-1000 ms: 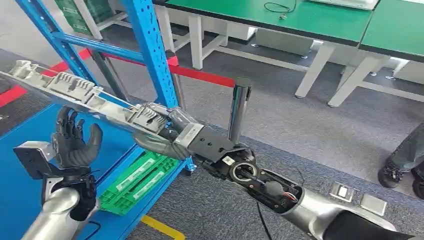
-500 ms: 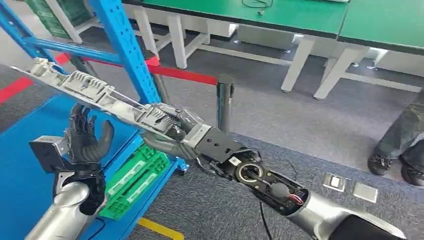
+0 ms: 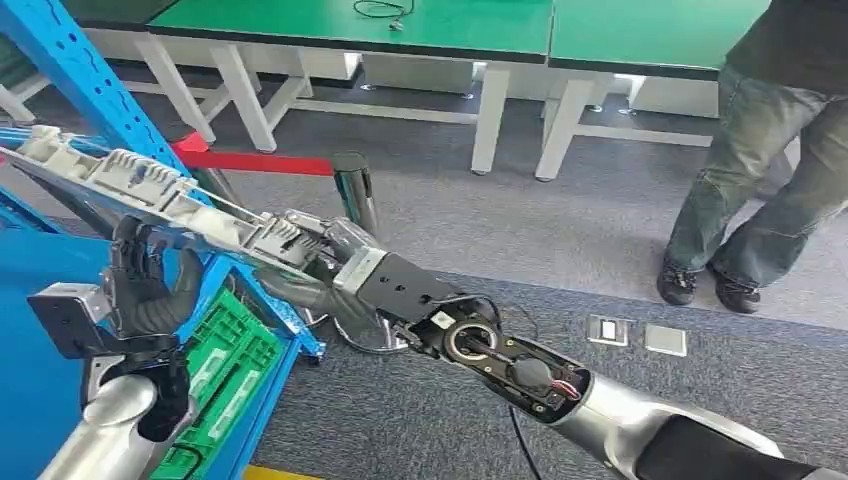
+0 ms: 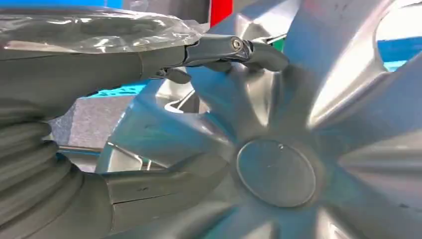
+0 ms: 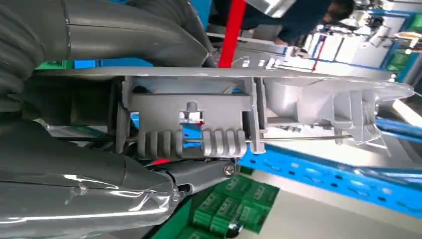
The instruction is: Take the parts from the cabinet and place them on the table.
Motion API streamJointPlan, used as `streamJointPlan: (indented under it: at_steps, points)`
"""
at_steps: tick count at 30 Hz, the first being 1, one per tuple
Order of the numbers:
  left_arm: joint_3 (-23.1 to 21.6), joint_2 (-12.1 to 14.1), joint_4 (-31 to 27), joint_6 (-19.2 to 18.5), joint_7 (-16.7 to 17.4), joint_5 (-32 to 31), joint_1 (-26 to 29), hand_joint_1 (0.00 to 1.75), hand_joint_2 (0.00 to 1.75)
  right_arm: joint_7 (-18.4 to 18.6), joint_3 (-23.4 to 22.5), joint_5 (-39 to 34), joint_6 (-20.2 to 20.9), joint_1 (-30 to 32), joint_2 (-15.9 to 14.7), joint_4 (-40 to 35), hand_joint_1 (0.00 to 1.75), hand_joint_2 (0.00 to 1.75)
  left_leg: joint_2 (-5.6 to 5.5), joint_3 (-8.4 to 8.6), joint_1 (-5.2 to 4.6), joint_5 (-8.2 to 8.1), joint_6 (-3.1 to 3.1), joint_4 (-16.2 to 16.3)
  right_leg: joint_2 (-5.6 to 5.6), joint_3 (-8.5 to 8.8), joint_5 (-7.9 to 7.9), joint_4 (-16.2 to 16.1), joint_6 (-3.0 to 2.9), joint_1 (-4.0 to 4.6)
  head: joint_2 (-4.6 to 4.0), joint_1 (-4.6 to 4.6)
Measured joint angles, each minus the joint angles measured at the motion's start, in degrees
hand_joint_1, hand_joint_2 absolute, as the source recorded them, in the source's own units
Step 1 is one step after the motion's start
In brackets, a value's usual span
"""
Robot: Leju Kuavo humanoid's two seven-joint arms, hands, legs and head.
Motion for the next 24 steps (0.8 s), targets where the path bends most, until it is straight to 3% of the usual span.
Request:
streamJointPlan:
  at_steps: [1,2,3,4,6,7,8,10,11,12,13,14,16,17,18,19,21,22,23,24]
  points:
    - [0.0,0.0,0.0,0.0,0.0,0.0,-0.1,0.0,1.75,0.0,0.0,0.0,0.0,0.0,0.0,0.1,1.75,1.75,0.52,0.12,0.22,0.24,0.44,-0.3,0.45,-0.26,0.03,-0.1,0.41,0.04,0.0,0.0]
    - [0.0,-0.2,0.0,0.0,0.0,0.0,-0.2,0.0,1.75,-0.1,0.0,0.0,0.0,0.1,0.0,0.1,1.75,1.75,1.36,0.31,0.61,0.5,0.83,-0.9,-0.92,-0.85,-0.52,0.7,0.58,0.04,0.0,0.02]
    - [0.0,-0.3,0.0,0.0,0.0,0.0,-0.2,0.0,1.75,-0.1,0.0,0.0,0.0,-0.1,0.0,0.1,1.75,1.75,1.59,0.43,0.51,0.51,1.15,-1.0,-3.77,-1.72,-2.16,2.9,0.95,0.39,0.0,0.61]
    - [0.0,-0.3,0.0,0.0,0.0,0.0,-0.1,0.0,1.75,-0.2,0.0,0.0,0.0,-0.3,0.0,0.2,1.75,1.75,2.1,0.42,0.42,0.43,1.64,-1.0,-5.3,-3.7,-4.64,7.1,1.27,0.21,0.0,1.16]
    - [0.0,-0.2,0.0,0.1,-0.1,0.0,0.0,0.0,1.75,-0.2,0.0,0.0,-0.1,-0.2,0.0,0.5,1.75,1.75,3.0,0.38,0.32,0.42,1.66,-1.0,-6.07,-7.77,-8.73,16.6,1.7,-0.15,0.0,1.31]
    - [0.0,-0.2,0.0,0.2,-0.1,0.0,0.1,0.0,1.75,-0.2,0.0,0.0,-0.1,-0.1,0.0,0.7,1.75,1.75,3.4,0.37,0.33,0.41,1.68,-1.0,-6.18,-8.9,-9.44,19.4,1.87,-0.26,0.0,1.46]
    - [0.0,-0.2,0.1,0.2,-0.1,0.0,0.3,0.0,1.75,-0.3,0.0,-0.1,-0.1,-0.1,0.0,0.8,1.75,1.75,3.77,0.39,0.37,0.41,1.68,-1.0,-6.29,-8.56,-8.77,19.2,1.96,-0.36,0.0,1.71]
    - [0.0,-0.2,0.2,0.2,-0.1,0.0,0.5,0.0,1.75,-0.4,0.0,-0.4,-0.2,-0.1,0.0,1.0,1.75,1.75,4.32,0.4,0.37,0.4,1.63,-0.9,-7.11,-4.08,-4.77,11.2,1.8,-0.49,0.0,2.21]
    - [0.0,-0.2,0.2,0.2,-0.3,0.1,0.5,0.0,1.75,-0.4,0.0,-0.4,-0.3,-0.1,0.0,1.0,1.75,1.75,4.55,0.45,0.32,0.39,1.52,-0.9,-8.49,-0.78,-2.64,5.4,1.48,-0.42,0.0,2.45]
    - [0.0,-0.2,0.2,0.2,-0.3,0.2,0.6,0.0,1.75,-0.5,0.0,-0.4,-0.4,-0.2,0.0,1.0,1.75,1.75,4.57,0.54,0.19,0.4,1.38,-0.8,-12.14,1.57,-2.07,1.1,0.94,0.05,0.0,2.69]
    - [0.0,-0.2,0.2,0.2,-0.5,0.2,0.7,0.0,1.75,-0.6,0.0,-0.4,-0.3,-0.4,0.0,1.0,1.75,1.75,4.63,0.39,-0.21,0.29,0.93,-0.4,-12.36,1.5,-2.35,-0.2,0.62,0.73,0.0,2.91]
    - [0.0,-0.2,0.2,0.1,-0.6,0.3,0.8,0.0,1.75,-0.8,0.0,-0.4,-0.4,-0.5,0.1,1.0,1.75,1.75,4.94,0.4,-0.15,0.48,0.51,-0.6,-11.51,1.22,-2.15,-0.2,0.4,0.5,0.0,2.45]
    - [0.0,-0.3,0.3,-0.4,-0.5,0.4,0.6,0.0,1.75,-0.8,0.0,-0.3,-0.3,-0.7,0.1,1.0,1.75,1.75,6.3,0.63,-0.09,0.57,-0.09,-1.0,-10.26,1.05,-1.83,-0.3,-0.08,0.7,0.0,2.67]
    - [0.0,-0.3,0.3,-0.4,-0.5,0.4,0.5,0.0,1.75,-0.7,0.1,-0.2,-0.3,-0.6,0.2,1.0,1.75,1.75,6.89,0.43,-0.19,0.32,-0.53,-0.8,-9.43,2.41,-1.01,-1.0,-0.5,0.29,0.0,2.66]
    - [0.0,-0.3,0.4,-0.5,-0.6,0.5,0.5,0.0,1.75,-0.8,0.1,-0.2,-0.3,-0.7,0.2,1.0,1.75,1.75,5.3,0.22,0.07,-0.95,-0.94,0.6,-8.52,2.09,-0.55,-1.2,-0.64,0.04,0.0,2.6]
    - [0.0,-0.3,0.4,-0.6,-0.7,0.5,0.4,0.0,1.75,-0.7,0.1,-0.2,-0.3,-0.9,0.3,1.1,1.75,1.75,3.8,-1.12,0.12,-3.51,-1.02,4.0,-7.75,1.71,-0.04,-1.2,-1.04,-0.09,0.0,2.11]
    - [0.0,-0.2,0.7,-0.8,-0.7,0.5,0.2,0.0,1.75,-0.7,0.2,-0.2,-0.3,-0.5,0.3,1.2,1.75,1.75,2.92,-5.42,0.26,-8.38,-1.22,14.0,-5.77,1.06,0.33,-1.2,-1.15,-0.09,0.0,0.89]
    - [0.0,-0.2,0.9,-1.0,-0.9,0.6,0.2,0.0,1.75,-0.7,0.2,-0.2,-0.3,-0.3,0.3,1.4,1.75,1.75,2.85,-7.05,0.32,-9.36,-1.28,17.5,-4.72,0.84,0.46,-1.1,-1.1,-0.09,0.0,0.7]
    - [-0.1,-0.2,1.1,-1.2,-0.9,0.6,0.2,0.0,1.75,-0.7,0.2,-0.2,-0.3,-0.1,0.3,1.6,1.75,1.75,2.83,-7.37,0.39,-8.77,-1.29,17.8,-3.63,0.73,0.58,-1.1,-1.02,-0.1,0.0,0.46]
    - [-0.1,-0.2,1.2,-1.2,-1.0,0.7,0.2,0.0,1.75,-0.7,0.2,0.0,-0.3,0.1,0.3,1.8,1.75,1.75,2.79,-6.3,0.51,-7.08,-1.27,15.6,-2.65,0.7,0.65,-1.1,-0.91,-0.14,0.0,0.24]
